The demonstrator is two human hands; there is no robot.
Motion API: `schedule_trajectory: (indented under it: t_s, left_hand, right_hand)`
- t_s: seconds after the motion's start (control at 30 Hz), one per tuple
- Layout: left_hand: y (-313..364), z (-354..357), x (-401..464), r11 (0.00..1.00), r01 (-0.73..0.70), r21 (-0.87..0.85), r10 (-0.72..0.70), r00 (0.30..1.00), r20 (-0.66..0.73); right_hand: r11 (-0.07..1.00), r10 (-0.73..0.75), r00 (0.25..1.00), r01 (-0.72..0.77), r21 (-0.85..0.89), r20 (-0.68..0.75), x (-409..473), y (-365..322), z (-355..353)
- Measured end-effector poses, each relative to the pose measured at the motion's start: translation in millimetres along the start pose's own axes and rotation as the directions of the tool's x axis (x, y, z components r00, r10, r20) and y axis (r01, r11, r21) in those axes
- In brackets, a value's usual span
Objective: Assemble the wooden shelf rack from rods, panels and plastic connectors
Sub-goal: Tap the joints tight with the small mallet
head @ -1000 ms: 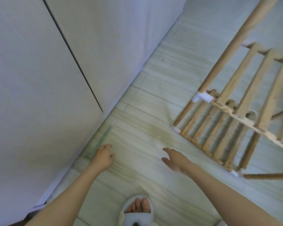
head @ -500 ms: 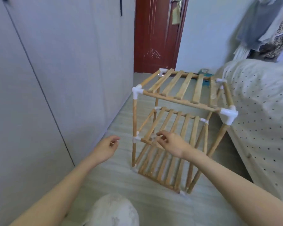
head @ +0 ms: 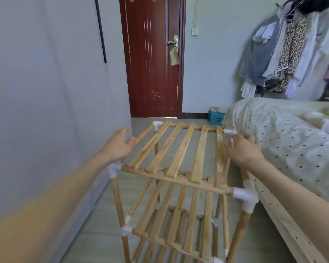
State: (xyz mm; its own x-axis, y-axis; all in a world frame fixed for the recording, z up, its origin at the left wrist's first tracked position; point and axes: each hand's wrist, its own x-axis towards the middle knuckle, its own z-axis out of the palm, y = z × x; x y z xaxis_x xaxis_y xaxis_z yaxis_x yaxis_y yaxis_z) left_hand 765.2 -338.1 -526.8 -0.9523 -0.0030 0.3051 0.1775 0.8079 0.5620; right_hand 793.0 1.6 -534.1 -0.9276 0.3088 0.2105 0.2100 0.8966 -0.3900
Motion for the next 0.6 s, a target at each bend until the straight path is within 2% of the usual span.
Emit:
schedule_trajectory:
  t_s: [0.1,0.17,0.23,0.3,0.37,0.5,0.6]
  left_hand:
    - [0.2,19.4,52.6,0.976,0.214,-0.031,-0.205,0.960,0.191]
    - [2.8,30.2,67.5,0.911,0.389,-0.135,-0.328,0.884,0.334]
    - [5.7,32.1,73.3,0.814,0.537,-0.220,-0.411,0.801,0.435]
    - [6.5,28.0,78.5,0.696,0.661,-0.281,-0.485,0.720,0.496]
    - [9.2,19.0,82.2,0.594,0.754,-0.280,-0.553,0.636,0.539]
    - [14.5,0.3,81.5,0.460,0.869,-0.182,-0.655,0.470,0.591]
    - [14.2,-14.5,75.5,0.324,0.932,-0.162,-0.681,0.349,0.644]
  right_hand:
    - [0.989,0.048,0.980,-0.074,0.128,0.194,42.0,9.7,21.3]
    - [0.967,0.072,0.971,-0.124,0.221,0.229,47.9,11.4,26.6]
    - [0.905,0.181,0.945,-0.269,0.329,0.274,48.7,8.4,21.9]
    - [0.711,0.351,0.840,-0.526,0.466,0.413,45.8,0.4,12.1]
    - [0.527,0.450,0.707,-0.703,0.478,0.545,42.7,-9.0,-2.1]
    - [0.294,0.472,0.504,-0.864,0.410,0.723,49.5,-23.4,-35.7]
    - [0.207,0.452,0.403,-0.915,0.346,0.796,56.1,-28.5,-52.0]
